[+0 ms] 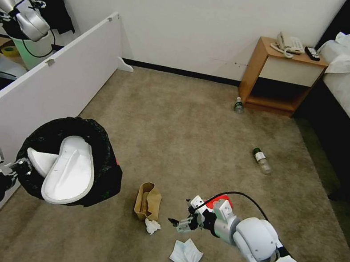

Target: Pick up the trash bin, then pick up the garbage from the floor and place it into the trash bin.

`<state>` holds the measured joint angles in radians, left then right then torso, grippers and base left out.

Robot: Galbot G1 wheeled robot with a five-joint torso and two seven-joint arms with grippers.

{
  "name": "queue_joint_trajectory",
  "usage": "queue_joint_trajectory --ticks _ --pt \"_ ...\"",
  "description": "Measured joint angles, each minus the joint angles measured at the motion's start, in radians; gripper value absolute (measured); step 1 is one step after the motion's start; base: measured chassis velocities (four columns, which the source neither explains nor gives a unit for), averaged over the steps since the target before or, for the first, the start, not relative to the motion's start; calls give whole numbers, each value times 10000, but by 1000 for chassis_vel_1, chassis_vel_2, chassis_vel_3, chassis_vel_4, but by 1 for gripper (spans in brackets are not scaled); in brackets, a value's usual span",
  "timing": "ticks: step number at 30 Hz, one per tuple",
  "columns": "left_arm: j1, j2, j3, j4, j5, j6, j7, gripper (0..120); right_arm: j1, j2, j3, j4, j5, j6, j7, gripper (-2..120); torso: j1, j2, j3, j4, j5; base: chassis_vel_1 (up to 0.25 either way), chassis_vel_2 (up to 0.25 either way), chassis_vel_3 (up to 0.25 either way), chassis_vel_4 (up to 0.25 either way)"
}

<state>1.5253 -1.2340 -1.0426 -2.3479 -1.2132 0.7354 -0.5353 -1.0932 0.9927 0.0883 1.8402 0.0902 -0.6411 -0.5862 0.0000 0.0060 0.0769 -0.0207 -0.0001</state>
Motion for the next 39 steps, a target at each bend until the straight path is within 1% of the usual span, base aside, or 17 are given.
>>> queue_joint_trajectory --ticks 5,8,11,20,26,28,29,31,34,39 --pt "-17 4 78 -10 57 0 6 1 -148 -10 -85 -273 -844 150 -529 100 0 0 0 0 1 0 0 0 0" --pt "-24 10 93 -11 71 0 8 1 -202 -15 -105 -319 -1072 227 -645 100 0 0 0 0 1 0 0 0 0" --pt "-47 26 113 -14 84 0 21 1 -357 -77 -128 -471 -1618 390 -877 100 0 0 0 0 1 0 0 0 0" --pt "-78 14 190 18 140 0 59 1 -463 -54 -170 -1040 -2154 608 -1057 100 0 0 0 0 1 0 0 0 0" --pt "-98 -18 276 54 247 0 125 1 -492 168 -236 -1641 -2591 880 -1132 100 0 0 -1 0 1 0 0 0 0" --pt "-104 -24 314 61 302 0 135 1 -478 443 -258 -2062 -2826 1002 -1140 100 0 0 -1 0 0 0 0 0 0" --pt "-104 -24 314 61 302 0 135 1 -478 443 -258 -2062 -2826 1002 -1140 100 0 0 -1 0 0 0 0 0 0" --pt "-116 -70 412 57 401 0 145 1 -399 1013 -204 -2659 -3196 1131 -1147 100 0 0 0 0 2 0 0 0 0" --pt "-97 -77 430 28 423 0 150 1 -385 1171 -147 -2851 -3269 1161 -1146 100 0 0 0 3 3 0 0 0 0" --pt "-66 -66 375 0 433 0 160 1 -439 1105 -41 -3015 -3276 1183 -1105 100 0 0 0 -1 0 0 0 0 0"
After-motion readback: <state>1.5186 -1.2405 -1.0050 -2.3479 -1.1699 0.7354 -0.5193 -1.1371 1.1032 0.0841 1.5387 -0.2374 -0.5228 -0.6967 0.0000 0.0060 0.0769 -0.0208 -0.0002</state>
